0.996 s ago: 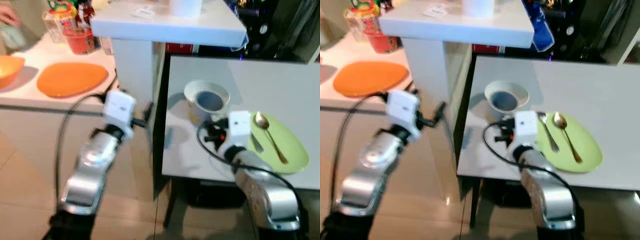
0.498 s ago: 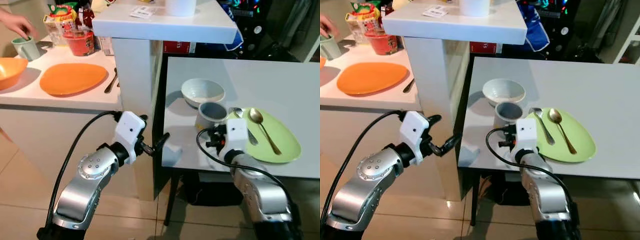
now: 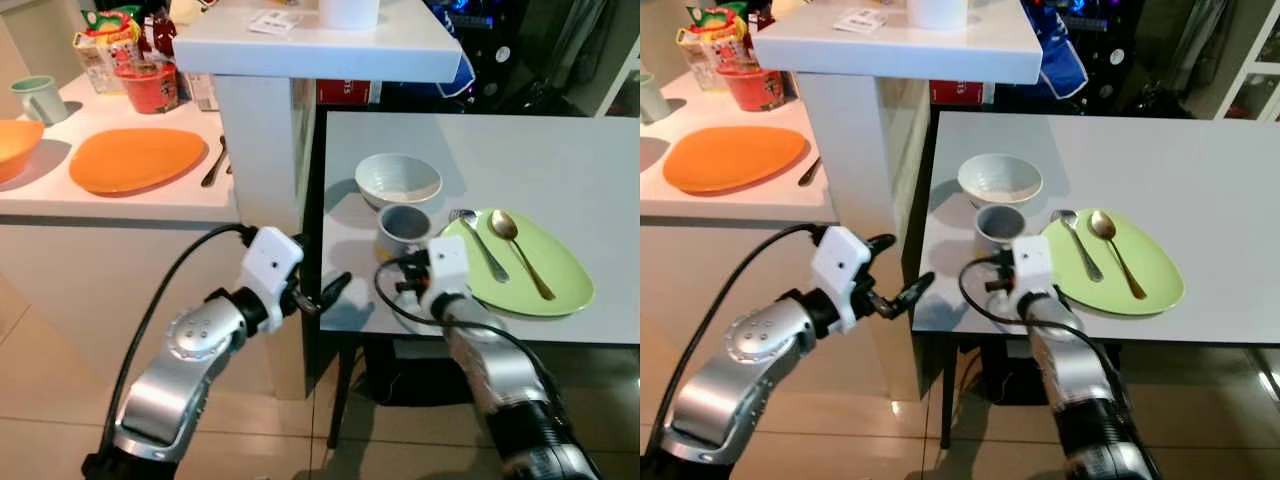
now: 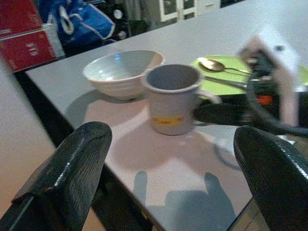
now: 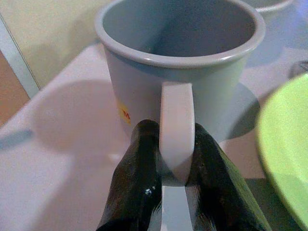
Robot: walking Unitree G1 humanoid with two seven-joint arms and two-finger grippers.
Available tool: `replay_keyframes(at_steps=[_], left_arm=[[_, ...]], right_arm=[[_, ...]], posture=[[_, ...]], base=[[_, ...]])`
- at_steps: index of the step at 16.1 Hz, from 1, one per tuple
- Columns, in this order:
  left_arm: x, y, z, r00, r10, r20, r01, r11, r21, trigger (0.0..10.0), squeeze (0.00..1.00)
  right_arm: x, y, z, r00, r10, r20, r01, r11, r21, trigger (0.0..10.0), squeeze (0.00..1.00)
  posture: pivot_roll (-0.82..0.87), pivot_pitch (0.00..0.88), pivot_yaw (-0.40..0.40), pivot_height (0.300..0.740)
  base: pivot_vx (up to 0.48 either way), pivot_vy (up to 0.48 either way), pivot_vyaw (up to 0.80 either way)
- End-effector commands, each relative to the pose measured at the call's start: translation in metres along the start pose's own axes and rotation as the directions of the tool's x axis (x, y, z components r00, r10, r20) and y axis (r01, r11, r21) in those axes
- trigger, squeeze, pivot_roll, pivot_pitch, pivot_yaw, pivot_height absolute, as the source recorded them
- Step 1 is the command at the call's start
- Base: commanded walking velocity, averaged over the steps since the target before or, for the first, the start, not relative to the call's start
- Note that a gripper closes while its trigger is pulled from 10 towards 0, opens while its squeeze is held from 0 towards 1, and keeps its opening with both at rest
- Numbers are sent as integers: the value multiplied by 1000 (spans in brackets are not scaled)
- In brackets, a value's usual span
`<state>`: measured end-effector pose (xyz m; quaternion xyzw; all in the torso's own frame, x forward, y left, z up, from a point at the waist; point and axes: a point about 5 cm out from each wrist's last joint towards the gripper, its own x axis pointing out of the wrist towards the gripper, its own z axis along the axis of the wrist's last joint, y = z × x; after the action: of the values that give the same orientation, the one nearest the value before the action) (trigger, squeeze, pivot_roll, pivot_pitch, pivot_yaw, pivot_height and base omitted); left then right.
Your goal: Setting the table
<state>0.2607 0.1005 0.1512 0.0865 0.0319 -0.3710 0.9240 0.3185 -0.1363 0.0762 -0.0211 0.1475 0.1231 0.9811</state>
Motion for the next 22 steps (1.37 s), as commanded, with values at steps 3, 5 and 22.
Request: replay_keyframes(at_steps=[3, 5, 22], left_arm=[[1, 0, 3, 1000, -8, 3, 8, 1000, 23, 10000, 0], [1, 1, 4, 1000, -8, 4, 8, 1000, 25, 10000, 0], [1, 2, 15, 996, 9, 85, -9, 1000, -1, 10000, 0]], right_arm=[[6, 5, -7, 1000, 19, -19, -20, 1000, -7, 10000, 0], [9, 3, -10, 1000, 10, -26, -10, 1000, 17, 10000, 788], [-20, -11, 29, 984, -39, 174, 12, 988, 154, 10000, 1000]], posture=[[-29, 0, 20, 740], [-29, 0, 20, 740], [-47, 0, 25, 740]], base=[[0, 0, 0], [0, 0, 0], [0, 0, 0]])
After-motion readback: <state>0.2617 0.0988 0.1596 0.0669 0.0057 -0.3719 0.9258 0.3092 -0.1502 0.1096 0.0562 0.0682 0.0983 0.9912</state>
